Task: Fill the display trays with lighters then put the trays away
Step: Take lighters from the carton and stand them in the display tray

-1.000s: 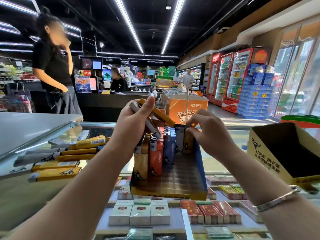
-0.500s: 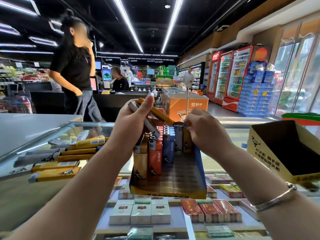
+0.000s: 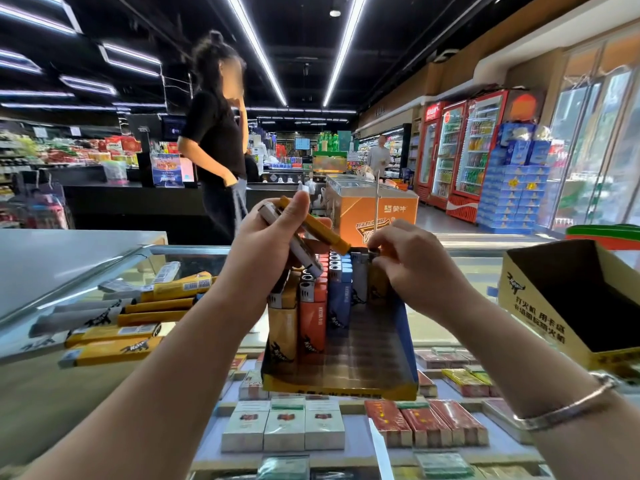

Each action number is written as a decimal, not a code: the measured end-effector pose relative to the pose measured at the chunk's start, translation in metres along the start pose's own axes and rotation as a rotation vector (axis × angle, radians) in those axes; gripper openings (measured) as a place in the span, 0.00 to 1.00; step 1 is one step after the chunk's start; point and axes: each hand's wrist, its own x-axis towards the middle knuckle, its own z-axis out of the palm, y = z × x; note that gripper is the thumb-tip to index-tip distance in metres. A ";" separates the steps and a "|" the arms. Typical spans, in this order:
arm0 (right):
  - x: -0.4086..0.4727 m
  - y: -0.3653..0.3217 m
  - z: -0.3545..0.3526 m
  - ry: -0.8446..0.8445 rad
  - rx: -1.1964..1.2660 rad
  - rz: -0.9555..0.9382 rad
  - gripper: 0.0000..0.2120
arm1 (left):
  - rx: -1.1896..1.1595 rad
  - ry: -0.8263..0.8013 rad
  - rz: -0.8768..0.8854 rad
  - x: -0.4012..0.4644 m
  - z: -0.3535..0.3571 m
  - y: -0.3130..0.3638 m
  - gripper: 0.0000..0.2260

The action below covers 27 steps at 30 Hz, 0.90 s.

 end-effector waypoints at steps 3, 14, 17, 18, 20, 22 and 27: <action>0.001 0.001 -0.001 0.016 -0.039 0.013 0.08 | -0.001 -0.012 0.009 0.000 0.000 0.000 0.19; 0.000 -0.001 -0.008 -0.084 0.044 -0.071 0.07 | -0.002 -0.015 -0.004 0.001 -0.002 0.000 0.20; 0.000 0.000 -0.007 -0.069 0.018 -0.056 0.06 | -0.025 -0.018 -0.011 0.001 -0.002 -0.001 0.19; 0.000 0.000 -0.006 -0.061 -0.016 -0.050 0.06 | -0.027 -0.017 -0.012 0.001 -0.002 -0.001 0.19; 0.001 0.001 -0.003 -0.033 -0.082 -0.037 0.04 | -0.021 -0.017 -0.013 0.001 -0.002 -0.001 0.20; 0.001 0.001 -0.001 -0.028 -0.113 -0.029 0.05 | -0.026 -0.014 -0.018 0.001 -0.001 0.000 0.20; -0.002 0.001 0.002 0.017 -0.157 -0.016 0.10 | -0.014 0.002 -0.021 0.000 -0.001 0.002 0.19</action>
